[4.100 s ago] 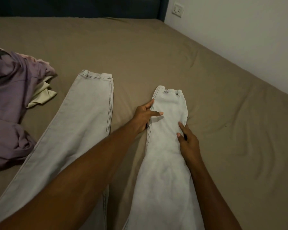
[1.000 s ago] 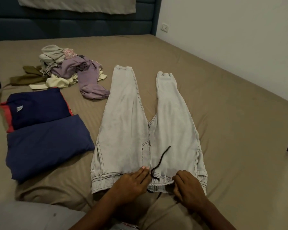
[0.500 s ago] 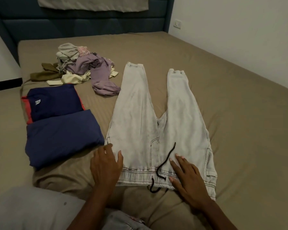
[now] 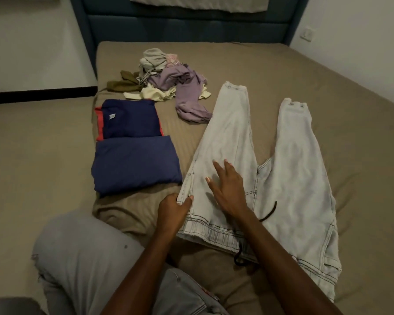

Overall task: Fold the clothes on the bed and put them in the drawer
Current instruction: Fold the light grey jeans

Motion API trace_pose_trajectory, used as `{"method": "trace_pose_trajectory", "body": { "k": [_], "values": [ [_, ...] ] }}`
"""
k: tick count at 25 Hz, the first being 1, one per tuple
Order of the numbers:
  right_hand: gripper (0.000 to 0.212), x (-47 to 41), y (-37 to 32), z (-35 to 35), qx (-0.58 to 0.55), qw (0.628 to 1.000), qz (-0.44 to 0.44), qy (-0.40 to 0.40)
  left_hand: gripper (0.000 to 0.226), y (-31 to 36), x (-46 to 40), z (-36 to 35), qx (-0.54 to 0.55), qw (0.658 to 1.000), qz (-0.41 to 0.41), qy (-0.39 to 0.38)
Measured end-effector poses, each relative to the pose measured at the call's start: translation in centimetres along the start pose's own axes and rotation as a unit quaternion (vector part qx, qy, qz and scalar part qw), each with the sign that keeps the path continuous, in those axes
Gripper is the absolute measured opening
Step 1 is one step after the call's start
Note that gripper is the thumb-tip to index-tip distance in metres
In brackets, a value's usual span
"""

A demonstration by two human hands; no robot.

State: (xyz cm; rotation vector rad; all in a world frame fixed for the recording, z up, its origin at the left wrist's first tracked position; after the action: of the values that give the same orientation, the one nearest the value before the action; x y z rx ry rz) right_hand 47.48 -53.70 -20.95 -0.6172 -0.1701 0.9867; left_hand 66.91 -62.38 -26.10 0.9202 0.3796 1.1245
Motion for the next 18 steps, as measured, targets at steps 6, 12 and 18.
{"method": "trace_pose_trajectory", "body": {
  "k": [6,12,18],
  "values": [
    [0.067,-10.5,-2.8,-6.8,0.045,0.995,-0.047,-0.079,0.038,-0.5,-0.2,-0.1,0.015,1.000,0.020,-0.019],
    [0.075,-17.8,-1.2,-8.6,0.152,0.975,-0.140,-0.080,0.023,1.5,0.2,0.1,0.003,0.998,-0.056,-0.006],
    [0.076,-26.2,2.2,-7.7,0.208,0.958,-0.179,-0.086,0.024,2.7,-0.1,-0.4,0.047,0.990,-0.131,-0.003]
  ]
}}
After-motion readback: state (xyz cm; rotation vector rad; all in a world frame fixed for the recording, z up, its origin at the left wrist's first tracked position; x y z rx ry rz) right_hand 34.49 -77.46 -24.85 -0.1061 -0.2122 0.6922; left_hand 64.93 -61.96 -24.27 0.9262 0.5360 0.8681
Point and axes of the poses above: each hand's wrist, its own x-axis away from the middle knuckle, its own z-axis out of the back of the hand, y = z × x, the point moved 10 cm from there along -x, towards the middle knuckle, and after that the axes turned 8 degrees about -x, right-handed, at the moved point
